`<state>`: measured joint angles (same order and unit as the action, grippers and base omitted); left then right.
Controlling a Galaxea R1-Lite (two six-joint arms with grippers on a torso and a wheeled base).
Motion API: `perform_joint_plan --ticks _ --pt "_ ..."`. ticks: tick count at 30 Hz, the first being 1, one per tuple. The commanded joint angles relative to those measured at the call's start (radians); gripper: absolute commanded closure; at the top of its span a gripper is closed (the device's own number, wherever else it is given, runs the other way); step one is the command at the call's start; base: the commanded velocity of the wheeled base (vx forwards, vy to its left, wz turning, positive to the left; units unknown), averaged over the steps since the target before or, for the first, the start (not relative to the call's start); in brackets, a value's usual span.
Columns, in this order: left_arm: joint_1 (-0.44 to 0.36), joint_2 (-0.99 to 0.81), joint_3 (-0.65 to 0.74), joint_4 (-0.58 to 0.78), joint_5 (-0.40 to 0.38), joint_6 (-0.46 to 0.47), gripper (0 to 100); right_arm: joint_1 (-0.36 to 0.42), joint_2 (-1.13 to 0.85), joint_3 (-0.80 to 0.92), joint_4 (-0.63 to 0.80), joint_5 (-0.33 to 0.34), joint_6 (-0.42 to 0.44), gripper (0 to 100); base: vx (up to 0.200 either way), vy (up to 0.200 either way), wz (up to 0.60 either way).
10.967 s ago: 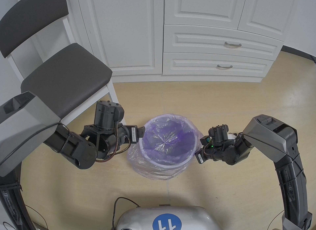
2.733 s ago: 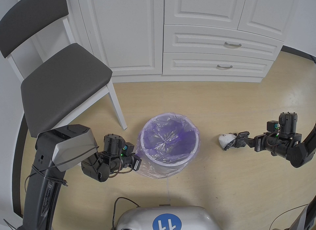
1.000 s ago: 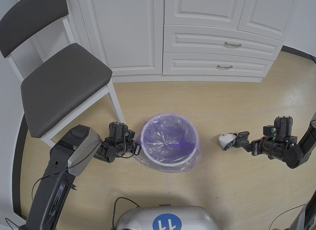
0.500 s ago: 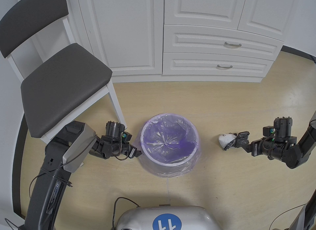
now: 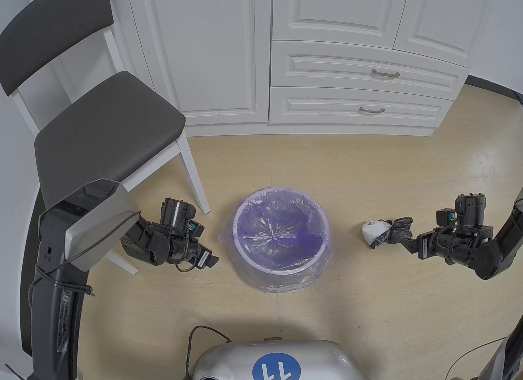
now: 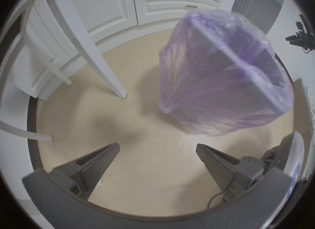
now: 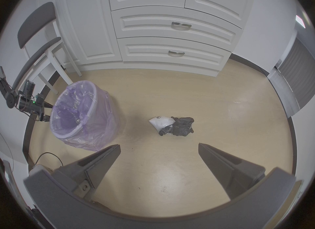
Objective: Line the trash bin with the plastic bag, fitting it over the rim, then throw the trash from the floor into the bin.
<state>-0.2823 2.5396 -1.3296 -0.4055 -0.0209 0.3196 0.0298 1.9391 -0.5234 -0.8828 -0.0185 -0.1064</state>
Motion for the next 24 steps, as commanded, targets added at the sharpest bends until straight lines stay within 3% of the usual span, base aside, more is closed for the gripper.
perform_joint_plan --ticks 1,4,5,15,24 --pt "-0.021 -0.219 0.213 -0.081 0.07 -0.007 0 0.001 -0.049 0.02 0.001 -0.001 -0.013 0 0.0 0.0 0.0" --pt "-0.021 -0.237 0.24 -0.096 0.07 -0.007 0 0.001 -0.057 0.025 0.001 -0.001 -0.015 0 0.0 0.0 0.0" --pt "-0.029 -0.294 0.334 -0.164 0.068 -0.01 0 0.001 -0.08 0.037 0.002 0.0 -0.027 0 0.0 0.0 0.0" --pt "-0.077 -0.453 0.609 -0.384 0.064 -0.062 0 0.018 -0.178 0.054 0.12 -0.011 -0.096 0 0.0 0.0 0.0" --pt "-0.103 -0.533 0.718 -0.495 0.032 -0.125 0 0.021 -0.238 0.118 0.019 0.034 -0.099 0 0.0 0.0 0.0"
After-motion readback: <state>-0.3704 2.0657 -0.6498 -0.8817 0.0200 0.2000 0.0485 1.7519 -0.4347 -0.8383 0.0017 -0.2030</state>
